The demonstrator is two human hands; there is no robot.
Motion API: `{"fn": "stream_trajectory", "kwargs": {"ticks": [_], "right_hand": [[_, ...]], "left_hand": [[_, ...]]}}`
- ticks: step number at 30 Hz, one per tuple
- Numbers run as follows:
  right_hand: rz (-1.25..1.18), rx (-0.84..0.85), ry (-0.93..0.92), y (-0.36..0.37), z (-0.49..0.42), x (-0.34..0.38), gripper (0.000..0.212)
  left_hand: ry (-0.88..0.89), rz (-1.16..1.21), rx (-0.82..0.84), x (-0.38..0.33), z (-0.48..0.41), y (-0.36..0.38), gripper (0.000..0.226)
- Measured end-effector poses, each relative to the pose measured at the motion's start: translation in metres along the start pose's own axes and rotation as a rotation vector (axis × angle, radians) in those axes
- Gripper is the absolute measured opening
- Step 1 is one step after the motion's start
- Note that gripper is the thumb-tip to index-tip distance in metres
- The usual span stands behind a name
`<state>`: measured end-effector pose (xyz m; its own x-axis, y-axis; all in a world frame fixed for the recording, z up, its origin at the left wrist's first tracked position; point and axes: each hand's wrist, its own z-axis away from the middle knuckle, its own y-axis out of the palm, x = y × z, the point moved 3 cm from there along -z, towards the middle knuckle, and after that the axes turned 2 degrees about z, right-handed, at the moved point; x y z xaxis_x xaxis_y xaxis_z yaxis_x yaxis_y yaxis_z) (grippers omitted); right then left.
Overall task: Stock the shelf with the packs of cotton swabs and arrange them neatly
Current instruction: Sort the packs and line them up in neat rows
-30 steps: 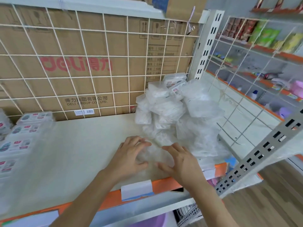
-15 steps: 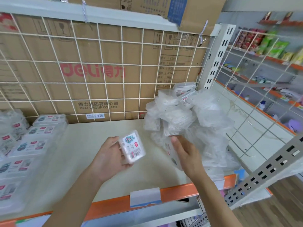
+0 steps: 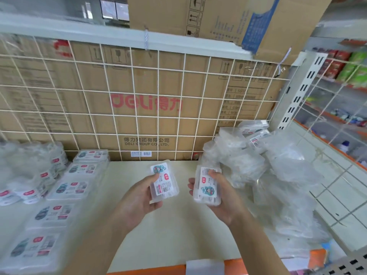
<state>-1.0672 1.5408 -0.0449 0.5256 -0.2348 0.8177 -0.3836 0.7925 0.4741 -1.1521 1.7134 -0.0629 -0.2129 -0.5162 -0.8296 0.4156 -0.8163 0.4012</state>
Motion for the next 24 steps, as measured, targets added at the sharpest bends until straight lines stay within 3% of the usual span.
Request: {"fn": "stream_trajectory", "kwargs": {"ticks": [7, 9, 14, 16, 18, 21, 24], "right_hand": [[0.113, -0.109, -0.089, 0.028, -0.025, -0.004, 0.014], [0.084, -0.086, -0.146, 0.037, -0.032, -0.006, 0.026], [-0.093, -0.018, -0.313, 0.063, -0.038, -0.013, 0.080], [-0.146, -0.014, -0.358, 0.070, -0.039, -0.017, 0.077], [-0.131, -0.016, -0.376, 0.077, -0.038, -0.020, 0.060], [-0.019, -0.021, -0.394, 0.084, -0.036, -0.025, 0.040], [0.008, -0.027, -0.323, 0.091, -0.035, -0.029, 0.043]], "left_hand": [[0.145, -0.030, -0.122, -0.019, 0.004, -0.021, 0.018], [0.154, 0.004, -0.123, -0.023, 0.004, -0.024, 0.020], [0.223, -0.031, -0.098, -0.026, 0.006, -0.023, 0.042], [0.257, 0.002, -0.108, -0.028, 0.006, -0.022, 0.046], [0.280, 0.058, -0.094, -0.030, 0.007, -0.020, 0.055], [0.313, 0.097, -0.053, -0.034, 0.009, -0.015, 0.040], [0.308, 0.158, -0.039, -0.037, 0.010, -0.013, 0.035]]}}
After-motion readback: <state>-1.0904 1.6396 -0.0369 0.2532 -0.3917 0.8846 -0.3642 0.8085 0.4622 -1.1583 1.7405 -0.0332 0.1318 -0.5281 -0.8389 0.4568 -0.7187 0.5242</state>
